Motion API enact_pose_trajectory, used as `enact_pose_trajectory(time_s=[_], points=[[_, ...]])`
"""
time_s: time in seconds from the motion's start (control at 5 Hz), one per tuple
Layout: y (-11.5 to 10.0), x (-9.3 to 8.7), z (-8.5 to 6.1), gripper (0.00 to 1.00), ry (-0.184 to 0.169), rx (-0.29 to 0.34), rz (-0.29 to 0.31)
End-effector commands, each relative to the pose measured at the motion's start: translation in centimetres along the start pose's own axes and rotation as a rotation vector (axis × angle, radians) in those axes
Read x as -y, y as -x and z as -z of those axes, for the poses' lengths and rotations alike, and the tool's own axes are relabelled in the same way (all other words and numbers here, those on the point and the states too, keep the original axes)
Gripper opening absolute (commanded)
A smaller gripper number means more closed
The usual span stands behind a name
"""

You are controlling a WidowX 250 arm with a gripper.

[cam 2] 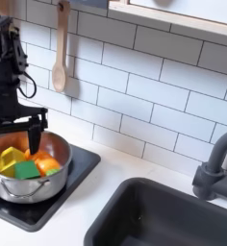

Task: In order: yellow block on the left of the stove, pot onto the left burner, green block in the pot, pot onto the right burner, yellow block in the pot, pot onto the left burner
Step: 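Slide the pot onto the left burner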

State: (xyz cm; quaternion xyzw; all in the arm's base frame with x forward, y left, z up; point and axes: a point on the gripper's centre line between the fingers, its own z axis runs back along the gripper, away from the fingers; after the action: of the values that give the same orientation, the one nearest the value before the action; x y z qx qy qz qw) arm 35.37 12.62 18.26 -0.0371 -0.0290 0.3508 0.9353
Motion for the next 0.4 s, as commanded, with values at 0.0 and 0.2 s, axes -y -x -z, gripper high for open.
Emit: enact_pose_trajectory(time_s=[0.0, 0.2], points=[[-1.23, -1.29, 0.00, 1.00, -0.008, 0.004, -0.030], [-1.47, -1.66, 0.09, 1.00, -0.012, 0.004, -0.038]])
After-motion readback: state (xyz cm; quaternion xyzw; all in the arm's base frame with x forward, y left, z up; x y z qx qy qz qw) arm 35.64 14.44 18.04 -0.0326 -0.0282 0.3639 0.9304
